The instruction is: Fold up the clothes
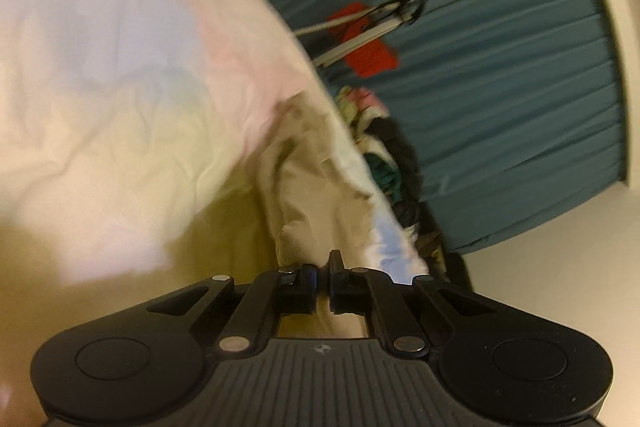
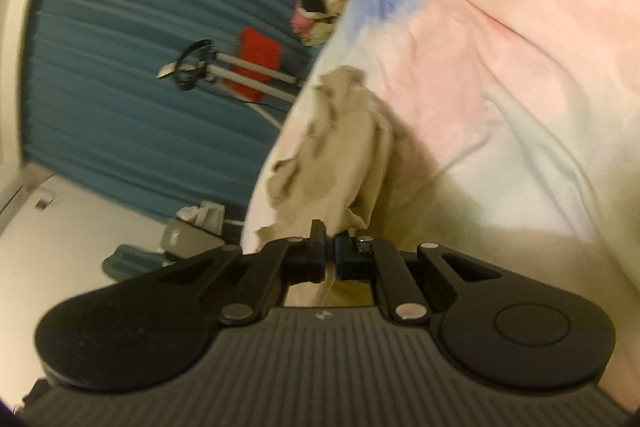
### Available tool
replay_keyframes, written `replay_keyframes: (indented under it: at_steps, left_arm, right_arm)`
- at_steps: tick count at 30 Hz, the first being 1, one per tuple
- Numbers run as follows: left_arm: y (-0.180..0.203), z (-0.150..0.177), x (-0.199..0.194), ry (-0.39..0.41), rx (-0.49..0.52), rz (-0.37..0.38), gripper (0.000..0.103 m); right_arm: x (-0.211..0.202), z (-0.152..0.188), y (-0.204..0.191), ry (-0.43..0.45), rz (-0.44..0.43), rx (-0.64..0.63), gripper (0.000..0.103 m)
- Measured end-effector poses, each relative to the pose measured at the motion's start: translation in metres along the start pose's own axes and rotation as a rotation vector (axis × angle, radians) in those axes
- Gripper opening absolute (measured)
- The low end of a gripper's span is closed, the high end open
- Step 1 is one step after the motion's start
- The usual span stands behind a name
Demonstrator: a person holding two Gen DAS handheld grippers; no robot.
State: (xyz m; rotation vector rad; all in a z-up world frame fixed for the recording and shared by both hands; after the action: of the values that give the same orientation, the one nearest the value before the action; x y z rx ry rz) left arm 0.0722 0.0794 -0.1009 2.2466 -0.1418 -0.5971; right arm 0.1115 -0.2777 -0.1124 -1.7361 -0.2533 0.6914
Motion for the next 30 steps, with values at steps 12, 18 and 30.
replay_keyframes:
  at_steps: [12,18,30]
  left_arm:
    - [0.035,0.050,-0.150,0.084,-0.027,0.047,0.005]
    - [0.039,0.028,-0.127,0.050,-0.012,-0.033,0.005]
    - [0.030,-0.053,0.029,-0.066,0.182,-0.285,0.006]
  right_arm:
    - [-0.141,0.056,-0.006,0.120,-0.181,-0.092,0.007]
    - [-0.120,0.045,-0.022,0.113,-0.112,-0.090,0.007]
    - [0.041,-0.011,-0.048,0.063,0.105,-0.065,0.007]
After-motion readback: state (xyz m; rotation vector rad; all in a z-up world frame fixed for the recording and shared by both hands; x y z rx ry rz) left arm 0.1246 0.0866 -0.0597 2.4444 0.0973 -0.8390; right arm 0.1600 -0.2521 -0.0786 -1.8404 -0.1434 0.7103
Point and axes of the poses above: each gripper's, at about its wrist camera, not at the fingertips, and x roughly the way its jaws point, y to its right, z to its underside, the point moved 8 cm from there along x, roughly the way its jaws point, and after that the axes turned 12 degrees about x, right-handed, at the moved point
